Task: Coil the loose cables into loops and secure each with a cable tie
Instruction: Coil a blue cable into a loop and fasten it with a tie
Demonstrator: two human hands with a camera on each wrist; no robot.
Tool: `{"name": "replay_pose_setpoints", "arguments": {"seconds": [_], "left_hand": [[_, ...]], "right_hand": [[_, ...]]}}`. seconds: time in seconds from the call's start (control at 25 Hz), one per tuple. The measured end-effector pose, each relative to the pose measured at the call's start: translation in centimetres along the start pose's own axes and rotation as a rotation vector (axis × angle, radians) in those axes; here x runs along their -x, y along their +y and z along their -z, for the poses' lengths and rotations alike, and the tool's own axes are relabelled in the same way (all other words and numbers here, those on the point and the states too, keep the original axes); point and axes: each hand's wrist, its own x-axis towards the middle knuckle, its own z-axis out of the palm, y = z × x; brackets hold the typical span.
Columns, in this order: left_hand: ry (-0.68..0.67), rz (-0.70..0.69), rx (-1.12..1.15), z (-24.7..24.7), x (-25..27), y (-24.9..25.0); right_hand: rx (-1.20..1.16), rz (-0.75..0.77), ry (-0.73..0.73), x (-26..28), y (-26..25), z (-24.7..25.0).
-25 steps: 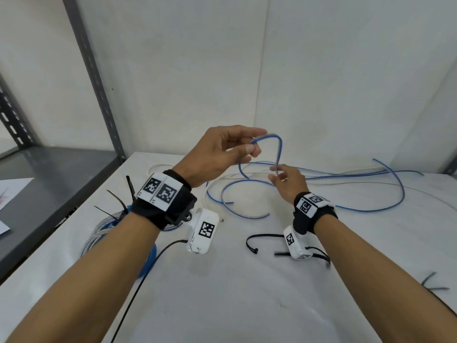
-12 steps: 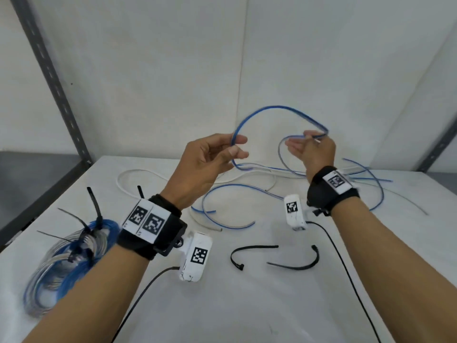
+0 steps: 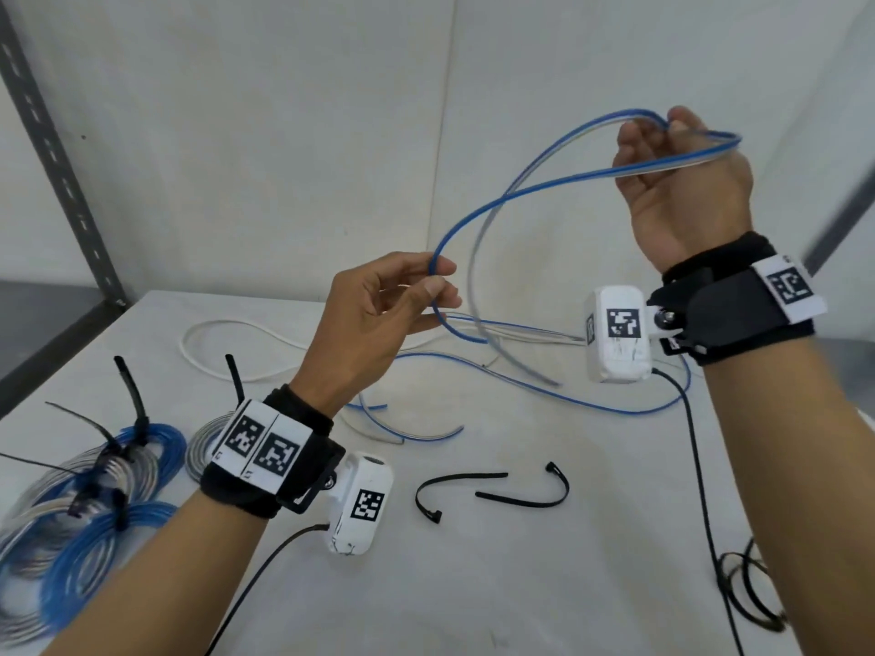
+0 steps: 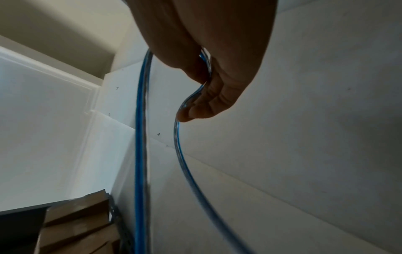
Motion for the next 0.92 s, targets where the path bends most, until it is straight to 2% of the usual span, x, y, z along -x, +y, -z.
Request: {"name": "replay_pose_setpoints", "arguments": {"seconds": [0.08, 0.2, 0.28, 0.32, 0.4, 0.48, 0.52, 0.6, 0.68, 0.72, 0.76, 0.92], "left_hand": [[0.02, 0.002, -0.004, 0.3, 0.0, 0.3], [0.059, 0.036, -0.019, 1.3, 0.0, 0.3], [0.102, 0.067, 0.0, 2.1, -0.1, 0.1], [0.13, 0.079, 0.01, 2.5, -0.3, 0.1], [0.157, 0.089, 0.002, 3.2, -0.4, -0.1], [0.132, 0.084, -0.043, 3.5, -0.6, -0.3], [0.121, 0.085, -0.053, 3.5, -0.7, -0.3], [0.147, 0.1, -0.017, 3.6, -0.8, -0.5], [0.21, 0.109, 0.059, 3.7, -0.9, -0.6], [0.235, 0.102, 0.092, 3.6, -0.9, -0.6], [0.252, 0.091, 0.119, 3.5, -0.9, -0.6], [0.312, 0.084, 0.232, 2.8, -0.8, -0.9]], "right_hand": [[0.17, 0.059, 0.021, -0.1, 0.2, -0.9], [0.8, 0.193, 0.125, -0.5, 3.3, 1.3], [1.186, 0.163, 0.139, 0.0, 5.6, 4.5], [1.349, 0.094, 0.107, 0.5, 6.5, 5.7], [1.616, -0.094, -0.046, 2.5, 8.0, 7.2], [1.744, -0.107, -0.252, 4.4, 9.2, 7.1], [1.723, -0.028, -0.308, 5.5, 9.5, 6.1], [1.462, 0.191, -0.297, 7.4, 10.5, 3.8], [1.228, 0.375, -0.163, 9.3, 11.4, 1.5], [1.184, 0.41, -0.102, 10.1, 11.6, 0.6], [1.151, 0.357, -0.082, 10.7, 11.7, 0.0], [0.956, -0.213, -0.247, 11.4, 12.6, -1.1]]}}
